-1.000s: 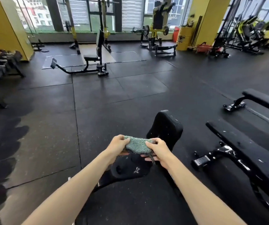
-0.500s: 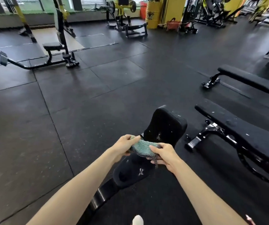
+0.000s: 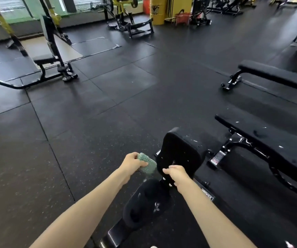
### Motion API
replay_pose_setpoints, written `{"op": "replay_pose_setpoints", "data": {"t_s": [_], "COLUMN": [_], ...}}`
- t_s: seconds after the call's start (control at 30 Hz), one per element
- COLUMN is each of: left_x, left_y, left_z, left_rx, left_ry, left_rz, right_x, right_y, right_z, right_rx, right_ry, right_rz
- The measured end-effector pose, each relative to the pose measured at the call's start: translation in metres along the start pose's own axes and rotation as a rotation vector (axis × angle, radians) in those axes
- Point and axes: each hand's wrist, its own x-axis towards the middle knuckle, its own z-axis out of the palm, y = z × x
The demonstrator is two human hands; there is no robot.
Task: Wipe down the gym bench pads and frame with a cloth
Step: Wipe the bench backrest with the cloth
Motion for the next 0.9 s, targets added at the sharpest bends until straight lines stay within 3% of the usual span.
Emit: {"op": "replay_pose_setpoints", "data": {"t_s": [0.13,0.23,0.47,0.7,0.9], "left_x": [0.011,0.016,0.055,0.124,0.185], "left_y": [0.009,0.011,0.018,0.042,0.045], "left_z": [0.015,0.027,0.031,0.033,0.022], "left_rx": [0.118,0.091,0.106,0.134,0.475], "left_ry": [-0.168,-0.343,-0.496,-0.740,-0.939], "left_rz": [-0.075,-0.075,-0.042,-0.057,0.044], "right_x": [0.000,0.006,0.028,0.063,0.087], "right_y": [0.000,0.001,0.001,-0.010,-0.027], "right_z": [-0.002,0.000,-0.003,0.017,0.061], "right_rx": [0.341,0.526,0.602,0.656,0.755], "right_ry": [-0.166,-0.185,-0.214,0.073,0.402], "right_rz": [0.188,0.217,0.139,0.026,0.035]}}
